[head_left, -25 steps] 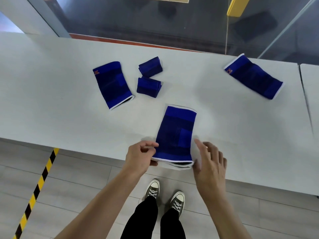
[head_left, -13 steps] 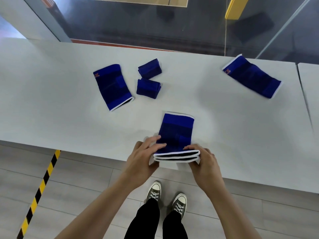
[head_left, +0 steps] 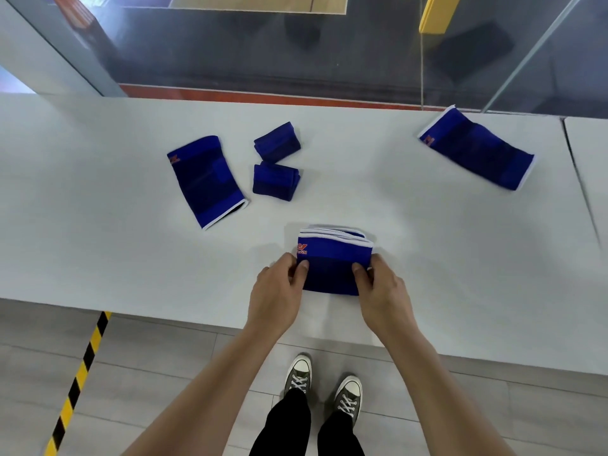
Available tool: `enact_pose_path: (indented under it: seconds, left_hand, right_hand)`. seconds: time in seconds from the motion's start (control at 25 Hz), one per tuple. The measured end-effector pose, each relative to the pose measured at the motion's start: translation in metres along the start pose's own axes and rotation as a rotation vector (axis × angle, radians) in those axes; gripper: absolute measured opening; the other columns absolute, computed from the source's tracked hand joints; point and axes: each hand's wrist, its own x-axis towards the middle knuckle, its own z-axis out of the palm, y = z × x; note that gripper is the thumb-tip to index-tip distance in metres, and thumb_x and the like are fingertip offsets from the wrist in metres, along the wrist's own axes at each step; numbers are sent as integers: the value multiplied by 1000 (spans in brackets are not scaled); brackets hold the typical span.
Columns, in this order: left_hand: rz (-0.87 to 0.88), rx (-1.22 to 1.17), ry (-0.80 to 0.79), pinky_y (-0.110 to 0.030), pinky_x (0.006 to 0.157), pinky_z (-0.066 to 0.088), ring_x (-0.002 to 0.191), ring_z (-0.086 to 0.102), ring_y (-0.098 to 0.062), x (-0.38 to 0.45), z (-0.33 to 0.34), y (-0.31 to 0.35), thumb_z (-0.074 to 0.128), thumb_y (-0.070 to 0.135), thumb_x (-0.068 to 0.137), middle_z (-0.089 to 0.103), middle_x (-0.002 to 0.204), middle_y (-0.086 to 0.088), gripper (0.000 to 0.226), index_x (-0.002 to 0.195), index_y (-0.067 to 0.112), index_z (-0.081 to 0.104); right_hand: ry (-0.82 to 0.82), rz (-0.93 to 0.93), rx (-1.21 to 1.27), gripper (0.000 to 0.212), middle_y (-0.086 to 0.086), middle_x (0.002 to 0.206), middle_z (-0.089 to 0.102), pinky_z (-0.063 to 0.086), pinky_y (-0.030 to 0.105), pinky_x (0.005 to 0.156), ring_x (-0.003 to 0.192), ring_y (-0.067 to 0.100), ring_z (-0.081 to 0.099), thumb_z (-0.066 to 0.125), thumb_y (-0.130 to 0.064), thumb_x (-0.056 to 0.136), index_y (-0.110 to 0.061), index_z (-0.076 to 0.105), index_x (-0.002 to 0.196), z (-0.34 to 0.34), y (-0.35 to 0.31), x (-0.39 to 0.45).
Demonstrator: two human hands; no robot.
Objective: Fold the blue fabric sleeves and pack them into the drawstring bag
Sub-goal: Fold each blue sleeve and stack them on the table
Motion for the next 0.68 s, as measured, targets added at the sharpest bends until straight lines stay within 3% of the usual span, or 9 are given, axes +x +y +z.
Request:
enact_pose_path:
  seconds: [0.16, 0.32, 0.4, 0.52, 0.6, 0.68]
  left_hand:
    - [-15, 115, 66, -36, 59, 37, 68, 49, -23, 5, 5, 10, 44, 41, 103, 58, 71, 2, 30, 81, 21, 42]
    - [-30, 160, 137, -39, 64, 46, 77, 57, -25, 8, 11, 12, 49, 41, 100, 63, 83, 1, 24, 88, 21, 46]
    - [143, 216, 248, -37, 74, 50, 92, 57, -24, 4, 17, 7, 56, 30, 98, 62, 107, -1, 13, 105, 19, 54]
    - [439, 455, 238, -41, 101, 46, 128, 50, -29, -3, 35, -7, 60, 17, 94, 53, 144, -8, 40, 134, 15, 57]
    - [418, 516, 168, -46, 110, 40, 144, 38, -32, -1, 40, -11, 56, 19, 96, 44, 154, -7, 51, 146, 19, 48]
    - [364, 545, 91, -47, 117, 33, 150, 26, -33, 0, 40, -12, 48, 23, 99, 35, 160, -4, 54, 152, 21, 38]
  right_hand:
    - [-16, 98, -52, 29, 9, 93, 67, 50, 49, 80, 87, 38, 61, 37, -39, 106, -14, 52, 104, 5, -5, 14]
    - [16, 218, -148, 37, 11, 93, 67, 50, 48, 82, 88, 38, 60, 36, -44, 104, -12, 55, 99, 12, -10, 26]
    - [53, 251, -201, 39, 11, 92, 69, 50, 48, 84, 89, 37, 62, 38, -46, 103, -12, 57, 97, 16, -15, 28]
    - [135, 246, -241, 33, 7, 88, 71, 49, 46, 86, 87, 34, 65, 43, -45, 100, -15, 56, 95, 18, -19, 27]
    - [201, 189, -285, 24, 3, 85, 69, 44, 43, 84, 83, 30, 65, 50, -42, 99, -17, 49, 97, 18, -18, 25]
    - [316, -10, -378, 19, 2, 87, 63, 42, 40, 79, 81, 27, 61, 62, -29, 94, -17, 49, 99, 20, -13, 20]
